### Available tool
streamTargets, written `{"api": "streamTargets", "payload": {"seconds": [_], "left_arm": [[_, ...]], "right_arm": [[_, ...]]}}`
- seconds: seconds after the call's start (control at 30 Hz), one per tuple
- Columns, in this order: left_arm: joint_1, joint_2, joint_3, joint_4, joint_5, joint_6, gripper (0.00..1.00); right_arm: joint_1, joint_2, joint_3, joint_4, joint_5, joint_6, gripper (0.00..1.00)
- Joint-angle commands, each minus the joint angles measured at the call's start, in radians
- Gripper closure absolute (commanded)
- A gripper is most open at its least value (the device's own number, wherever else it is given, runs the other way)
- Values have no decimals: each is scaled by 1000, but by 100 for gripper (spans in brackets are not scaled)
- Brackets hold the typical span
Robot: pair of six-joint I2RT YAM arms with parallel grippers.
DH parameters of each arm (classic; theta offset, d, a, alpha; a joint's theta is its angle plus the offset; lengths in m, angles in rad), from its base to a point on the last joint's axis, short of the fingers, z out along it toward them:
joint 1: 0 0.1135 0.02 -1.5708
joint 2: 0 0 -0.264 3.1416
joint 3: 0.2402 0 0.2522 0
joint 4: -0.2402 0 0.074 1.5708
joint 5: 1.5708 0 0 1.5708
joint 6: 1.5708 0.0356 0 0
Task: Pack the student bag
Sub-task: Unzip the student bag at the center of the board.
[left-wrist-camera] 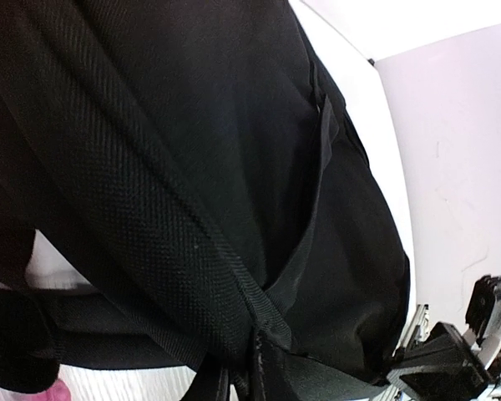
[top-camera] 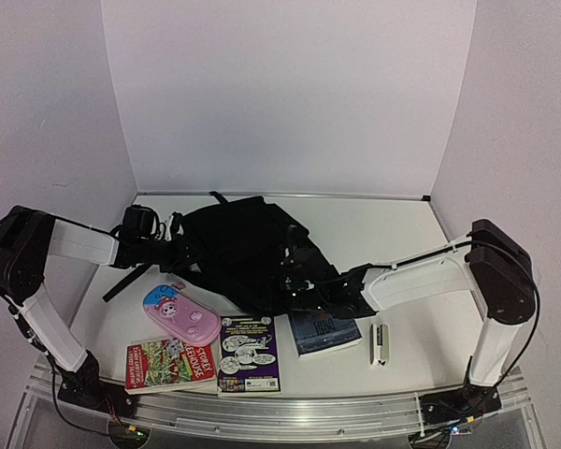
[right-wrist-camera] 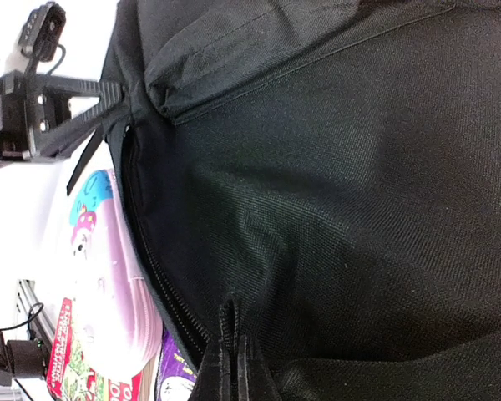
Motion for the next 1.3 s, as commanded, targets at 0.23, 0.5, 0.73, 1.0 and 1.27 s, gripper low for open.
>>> {"api": "streamTargets", "payload": {"seconds": [0.23, 0.5, 0.73, 1.0, 1.27], "left_arm": [[-125, -126, 34, -179, -222, -83, 33], [-227, -216, -49, -188, -249, -279, 25], [-297, -119, 30, -327, -274, -314, 25], [-322, -60, 57, -323, -347, -321, 94], [-191, -123, 37, -321, -312, -226, 100]], "right_arm": [[11, -9, 71, -35, 8, -37, 100], [22, 21, 113, -32, -6, -58, 100], [46, 9, 112, -31, 39, -64, 100], [52, -77, 33, -65, 164, -25, 100], [10, -170, -94, -141, 253, 38, 100]]}}
